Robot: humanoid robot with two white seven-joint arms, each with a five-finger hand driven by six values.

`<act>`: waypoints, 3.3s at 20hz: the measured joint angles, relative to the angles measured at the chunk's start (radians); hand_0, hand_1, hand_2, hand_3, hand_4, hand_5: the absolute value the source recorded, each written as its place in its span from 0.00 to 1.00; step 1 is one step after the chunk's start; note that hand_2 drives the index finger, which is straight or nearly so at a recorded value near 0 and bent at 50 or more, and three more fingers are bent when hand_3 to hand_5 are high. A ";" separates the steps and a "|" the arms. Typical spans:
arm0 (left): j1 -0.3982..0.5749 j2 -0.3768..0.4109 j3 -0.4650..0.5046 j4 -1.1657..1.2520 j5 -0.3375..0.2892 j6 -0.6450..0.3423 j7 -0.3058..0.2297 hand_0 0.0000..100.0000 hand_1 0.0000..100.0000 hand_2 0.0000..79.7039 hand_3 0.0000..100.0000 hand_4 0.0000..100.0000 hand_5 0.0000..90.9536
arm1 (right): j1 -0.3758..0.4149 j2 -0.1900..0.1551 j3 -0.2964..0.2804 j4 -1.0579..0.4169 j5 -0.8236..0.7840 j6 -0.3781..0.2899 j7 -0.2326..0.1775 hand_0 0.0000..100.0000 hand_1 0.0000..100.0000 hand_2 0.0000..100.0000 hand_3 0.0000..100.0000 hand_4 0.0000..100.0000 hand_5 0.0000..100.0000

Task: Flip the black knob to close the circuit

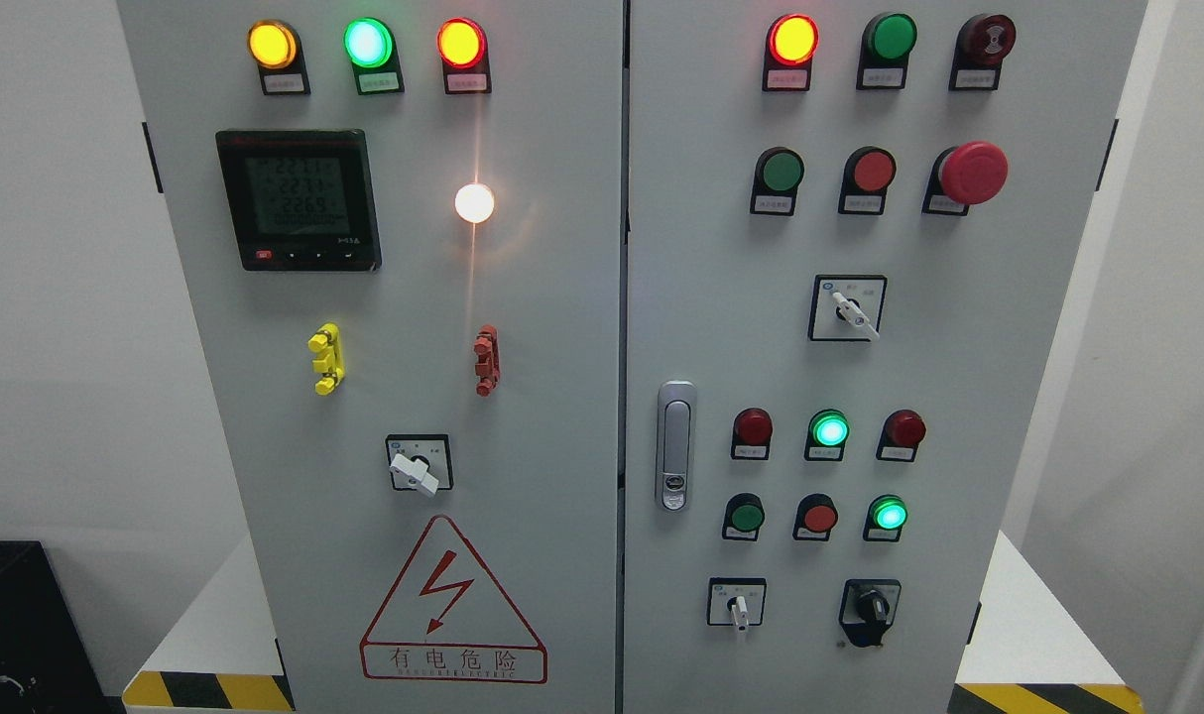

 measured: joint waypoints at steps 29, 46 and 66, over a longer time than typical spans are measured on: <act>0.000 0.000 0.000 0.000 0.000 0.000 0.000 0.12 0.56 0.00 0.00 0.00 0.00 | 0.015 0.005 -0.013 -0.275 0.016 0.005 0.043 0.00 0.02 0.00 0.09 0.02 0.00; 0.000 0.000 0.000 0.000 0.000 0.000 0.000 0.12 0.56 0.00 0.00 0.00 0.00 | 0.050 0.005 -0.095 -0.676 0.450 0.008 -0.095 0.00 0.02 0.26 0.55 0.48 0.36; 0.000 0.000 0.000 0.000 0.000 0.000 0.000 0.12 0.56 0.00 0.00 0.00 0.00 | 0.043 0.006 -0.115 -1.035 0.960 0.031 -0.307 0.00 0.00 0.76 0.94 0.82 0.82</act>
